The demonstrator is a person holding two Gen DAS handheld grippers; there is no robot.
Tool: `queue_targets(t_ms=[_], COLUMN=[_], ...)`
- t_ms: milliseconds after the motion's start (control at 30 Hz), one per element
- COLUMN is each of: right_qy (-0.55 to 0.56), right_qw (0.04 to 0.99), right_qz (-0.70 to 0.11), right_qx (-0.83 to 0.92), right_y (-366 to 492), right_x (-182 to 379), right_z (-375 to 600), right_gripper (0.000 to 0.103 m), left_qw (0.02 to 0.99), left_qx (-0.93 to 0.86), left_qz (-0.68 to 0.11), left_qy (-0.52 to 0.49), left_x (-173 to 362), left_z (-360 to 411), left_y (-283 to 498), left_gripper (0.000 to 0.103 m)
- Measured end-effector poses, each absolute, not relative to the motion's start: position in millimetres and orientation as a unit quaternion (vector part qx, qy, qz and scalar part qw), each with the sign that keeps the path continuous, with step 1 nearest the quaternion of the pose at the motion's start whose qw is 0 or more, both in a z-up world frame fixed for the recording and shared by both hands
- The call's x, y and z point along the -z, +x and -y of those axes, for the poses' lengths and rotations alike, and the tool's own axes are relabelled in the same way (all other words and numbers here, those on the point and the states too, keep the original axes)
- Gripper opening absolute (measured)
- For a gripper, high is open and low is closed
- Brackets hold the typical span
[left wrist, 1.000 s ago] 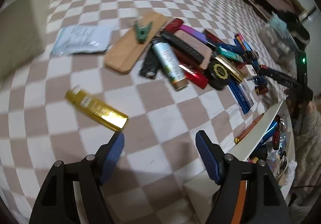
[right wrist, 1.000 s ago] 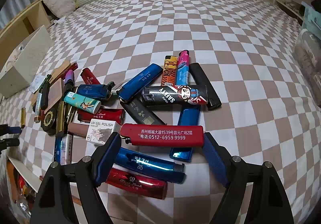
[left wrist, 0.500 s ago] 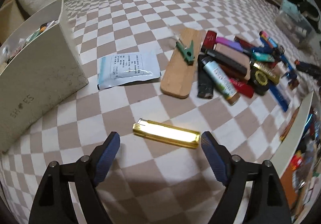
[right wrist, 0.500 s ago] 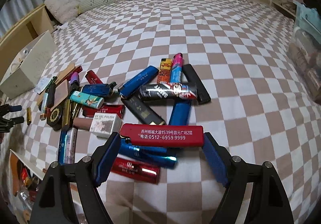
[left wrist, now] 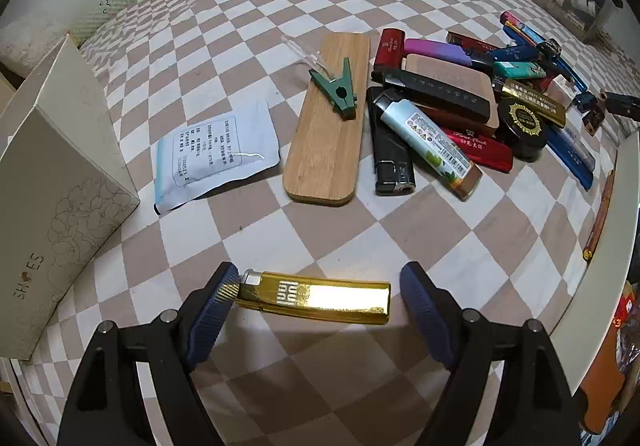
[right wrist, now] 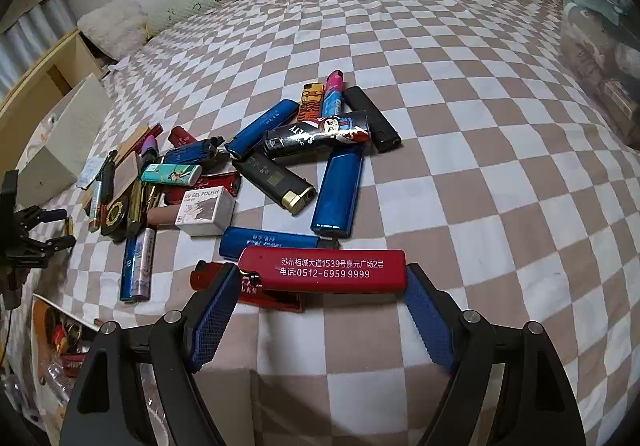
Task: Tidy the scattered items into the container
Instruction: 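Lift both held lighters off the bed and carry them toward the open box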
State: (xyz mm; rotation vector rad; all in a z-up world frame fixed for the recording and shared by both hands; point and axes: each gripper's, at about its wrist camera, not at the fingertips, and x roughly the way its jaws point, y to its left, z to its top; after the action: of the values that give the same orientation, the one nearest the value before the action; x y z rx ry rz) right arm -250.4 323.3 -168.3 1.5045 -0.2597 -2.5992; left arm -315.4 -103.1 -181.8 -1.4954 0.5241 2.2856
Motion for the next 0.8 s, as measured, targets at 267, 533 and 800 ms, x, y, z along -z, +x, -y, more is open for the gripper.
queue_targets(t_ms=[267,533,800], right_qy=[0.492,0.490,0.491], right_qw=[0.066,0.060,0.063], right_qz=[0.089,0.095,0.098], right_qx=[0.863,0.864,0.863], right_y=[-237,-232,-233], right_x=[161,160,159], right_z=[-322,-320,-318], right_gripper=[0.082,0.082,0.082], left_qw=[0.174,0.173,0.147], left_qx=[-0.822,-0.828,-0.844], left_qz=[-0.181,-0.136,-0.142], left_qy=[-0.511,-0.516,-0.495], left_x=[180,172,167], left_z=[101,101,121], left_y=[-302,-294,-296], left_gripper=[0.058,0.034,0.100])
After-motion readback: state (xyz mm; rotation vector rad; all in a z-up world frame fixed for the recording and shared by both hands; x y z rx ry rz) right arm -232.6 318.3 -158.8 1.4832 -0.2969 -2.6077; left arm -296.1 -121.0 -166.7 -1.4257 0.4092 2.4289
